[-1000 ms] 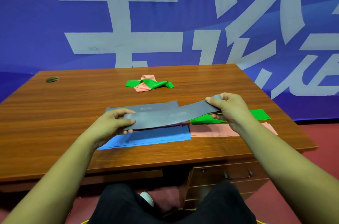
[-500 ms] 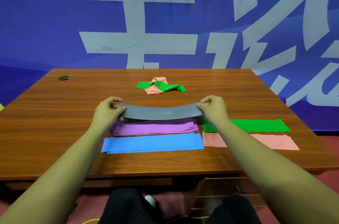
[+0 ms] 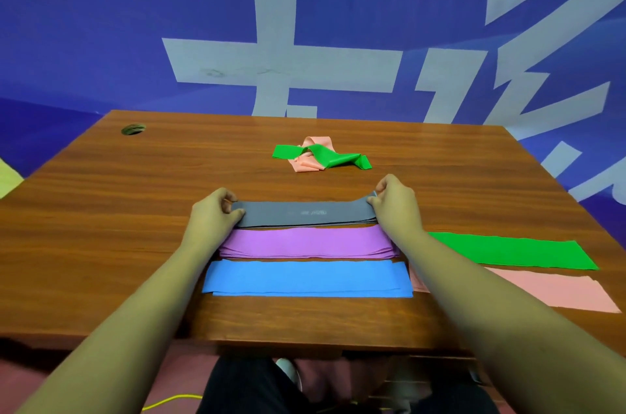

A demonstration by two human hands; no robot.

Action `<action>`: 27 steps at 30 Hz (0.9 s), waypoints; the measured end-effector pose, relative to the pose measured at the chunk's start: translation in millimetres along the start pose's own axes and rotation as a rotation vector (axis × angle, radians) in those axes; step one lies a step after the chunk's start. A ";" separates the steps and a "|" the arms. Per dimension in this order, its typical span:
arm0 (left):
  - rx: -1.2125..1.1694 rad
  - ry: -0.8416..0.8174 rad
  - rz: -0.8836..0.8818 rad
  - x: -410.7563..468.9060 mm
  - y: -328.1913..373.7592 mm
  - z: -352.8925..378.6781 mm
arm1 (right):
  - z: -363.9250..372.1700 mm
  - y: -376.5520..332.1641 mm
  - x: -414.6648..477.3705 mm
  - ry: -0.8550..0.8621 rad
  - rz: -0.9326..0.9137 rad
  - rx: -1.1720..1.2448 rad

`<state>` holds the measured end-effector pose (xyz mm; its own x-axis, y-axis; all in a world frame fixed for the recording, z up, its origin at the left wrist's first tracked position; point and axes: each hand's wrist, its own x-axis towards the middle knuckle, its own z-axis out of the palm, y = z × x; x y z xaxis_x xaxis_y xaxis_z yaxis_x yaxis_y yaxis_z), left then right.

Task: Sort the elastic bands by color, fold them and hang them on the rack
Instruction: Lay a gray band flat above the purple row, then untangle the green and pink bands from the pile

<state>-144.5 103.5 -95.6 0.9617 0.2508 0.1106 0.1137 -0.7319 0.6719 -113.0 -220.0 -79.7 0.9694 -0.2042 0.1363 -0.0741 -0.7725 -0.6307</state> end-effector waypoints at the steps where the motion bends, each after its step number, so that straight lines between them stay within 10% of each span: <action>1: -0.003 0.014 0.007 -0.2 -0.4 1.6 | 2.9 2.0 0.3 -0.002 -0.010 -0.007; 14: 0.209 0.119 0.182 17.5 16.9 2.4 | 2.1 -10.3 19.3 -0.007 -0.189 -0.295; 27: 0.319 -0.142 0.334 122.1 99.6 81.1 | 53.4 -26.2 115.3 -0.219 -0.276 -0.293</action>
<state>4.5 9.8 -74.6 0.9807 -0.1039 0.1657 -0.1577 -0.9211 0.3558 13.1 -191.2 -88.2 0.9864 0.1411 0.0842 0.1618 -0.9240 -0.3464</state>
